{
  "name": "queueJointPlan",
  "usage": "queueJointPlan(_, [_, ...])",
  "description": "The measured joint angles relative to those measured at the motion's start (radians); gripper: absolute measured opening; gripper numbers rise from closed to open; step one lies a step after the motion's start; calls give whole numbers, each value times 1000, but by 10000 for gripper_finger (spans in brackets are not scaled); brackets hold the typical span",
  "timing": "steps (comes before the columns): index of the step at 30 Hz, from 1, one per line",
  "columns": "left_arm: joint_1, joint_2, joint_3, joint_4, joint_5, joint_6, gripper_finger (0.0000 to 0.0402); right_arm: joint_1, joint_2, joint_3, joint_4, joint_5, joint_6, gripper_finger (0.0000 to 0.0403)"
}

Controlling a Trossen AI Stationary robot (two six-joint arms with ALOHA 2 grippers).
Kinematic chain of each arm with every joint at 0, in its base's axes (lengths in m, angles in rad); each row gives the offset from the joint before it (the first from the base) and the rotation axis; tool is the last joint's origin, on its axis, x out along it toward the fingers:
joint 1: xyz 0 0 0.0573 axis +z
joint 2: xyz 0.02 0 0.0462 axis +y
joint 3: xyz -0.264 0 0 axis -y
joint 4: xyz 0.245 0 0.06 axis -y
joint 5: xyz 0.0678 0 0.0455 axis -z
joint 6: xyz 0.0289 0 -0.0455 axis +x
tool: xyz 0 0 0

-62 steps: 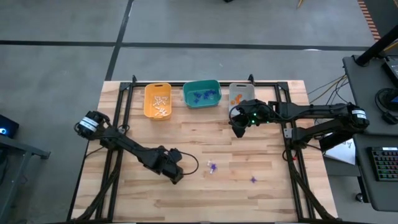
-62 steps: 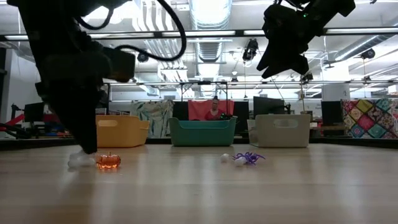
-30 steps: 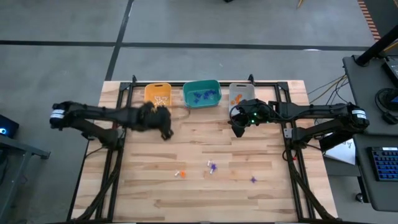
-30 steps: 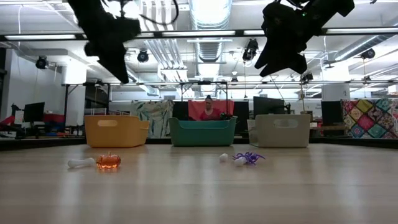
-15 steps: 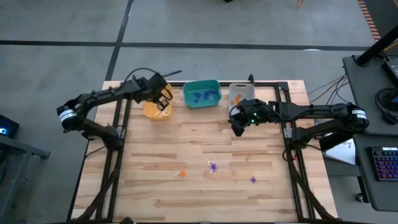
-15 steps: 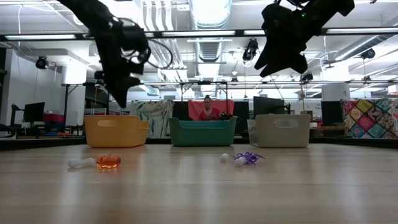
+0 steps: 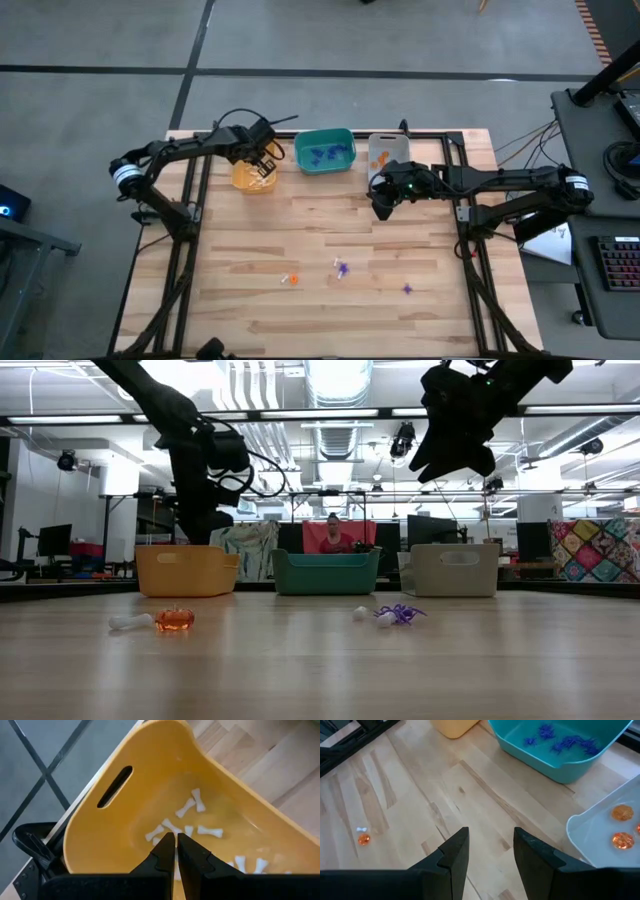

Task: Sort Halloween decoration
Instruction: Put the white bone toy into the yellow bin, then put the violet spider toy into the green bin

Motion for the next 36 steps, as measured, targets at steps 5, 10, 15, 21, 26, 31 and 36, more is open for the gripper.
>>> queueJointPlan(5, [0,-4,0,2,0,0,19,8,0,0,0,2,0,141])
queueJointPlan(10, [0,-6,0,6,0,3,69,8,0,0,3,2,2,141])
queueJointPlan(15, [-6,-47,0,6,-1,-23,108,22,0,0,3,2,43,141])
queueJointPlan(21, [-62,-187,0,24,-1,-53,118,94,0,0,31,0,103,141])
queueJointPlan(26, [-185,-329,0,47,-1,-108,118,163,24,0,115,0,147,141])
queueJointPlan(31, [-368,-435,-22,110,-3,-179,118,215,109,1,187,-8,172,141])
queueJointPlan(36, [-574,-495,-71,194,-77,-239,118,258,195,1,187,-30,163,141])
